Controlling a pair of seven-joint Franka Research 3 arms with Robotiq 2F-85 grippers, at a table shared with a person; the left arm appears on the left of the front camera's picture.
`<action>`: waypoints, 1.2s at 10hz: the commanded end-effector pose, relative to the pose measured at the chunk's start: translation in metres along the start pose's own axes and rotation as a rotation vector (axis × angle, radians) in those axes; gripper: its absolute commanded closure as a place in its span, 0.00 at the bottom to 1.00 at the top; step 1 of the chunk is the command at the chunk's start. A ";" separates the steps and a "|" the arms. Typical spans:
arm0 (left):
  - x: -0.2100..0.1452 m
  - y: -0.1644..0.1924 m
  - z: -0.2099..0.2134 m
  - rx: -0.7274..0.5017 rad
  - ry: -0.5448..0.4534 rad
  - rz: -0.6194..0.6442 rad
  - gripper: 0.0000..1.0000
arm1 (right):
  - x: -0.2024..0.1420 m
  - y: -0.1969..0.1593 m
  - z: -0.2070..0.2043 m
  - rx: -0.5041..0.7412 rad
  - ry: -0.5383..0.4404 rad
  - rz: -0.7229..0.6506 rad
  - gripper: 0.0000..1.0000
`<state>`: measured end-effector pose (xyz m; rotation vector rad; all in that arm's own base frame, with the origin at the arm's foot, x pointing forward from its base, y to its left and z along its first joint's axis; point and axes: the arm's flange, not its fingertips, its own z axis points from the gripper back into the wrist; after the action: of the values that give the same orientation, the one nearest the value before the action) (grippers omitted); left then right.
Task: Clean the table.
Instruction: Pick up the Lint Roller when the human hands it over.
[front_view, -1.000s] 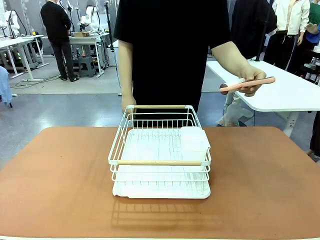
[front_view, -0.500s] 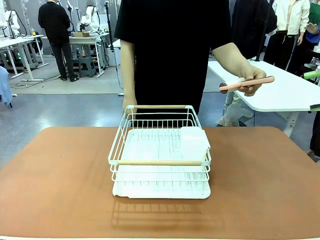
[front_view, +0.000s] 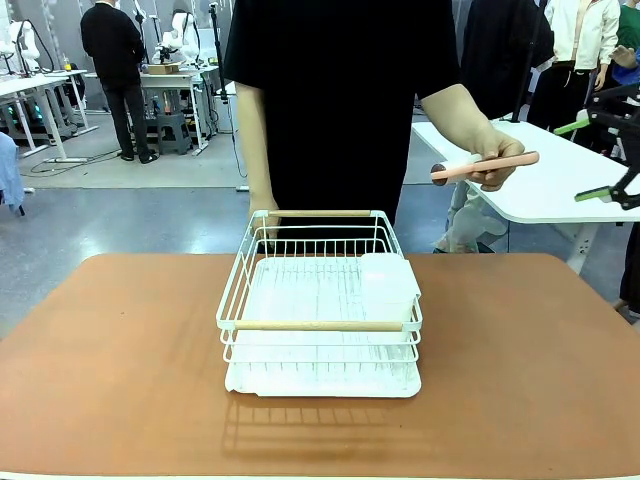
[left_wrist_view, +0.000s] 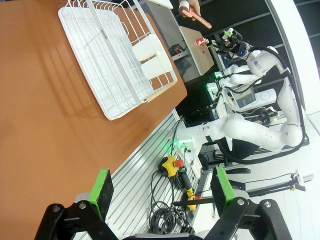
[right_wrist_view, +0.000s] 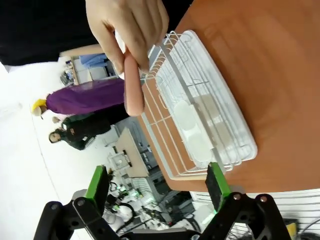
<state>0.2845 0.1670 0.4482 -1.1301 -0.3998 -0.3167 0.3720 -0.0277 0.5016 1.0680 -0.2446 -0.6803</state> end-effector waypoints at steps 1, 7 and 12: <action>-0.002 -0.002 0.000 -0.012 -0.013 -0.014 0.00 | -0.001 0.004 -0.005 0.064 -0.024 -0.036 0.00; -0.002 -0.002 0.000 -0.012 -0.013 -0.014 0.00 | 0.001 0.008 -0.020 0.066 -0.124 -0.030 0.00; -0.002 -0.002 0.000 -0.012 -0.013 -0.014 0.00 | 0.002 0.015 -0.044 0.016 -0.218 -0.046 0.00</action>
<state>0.2844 0.1672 0.4482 -1.1297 -0.3999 -0.3161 0.3935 -0.0033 0.4957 1.0195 -0.4027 -0.8032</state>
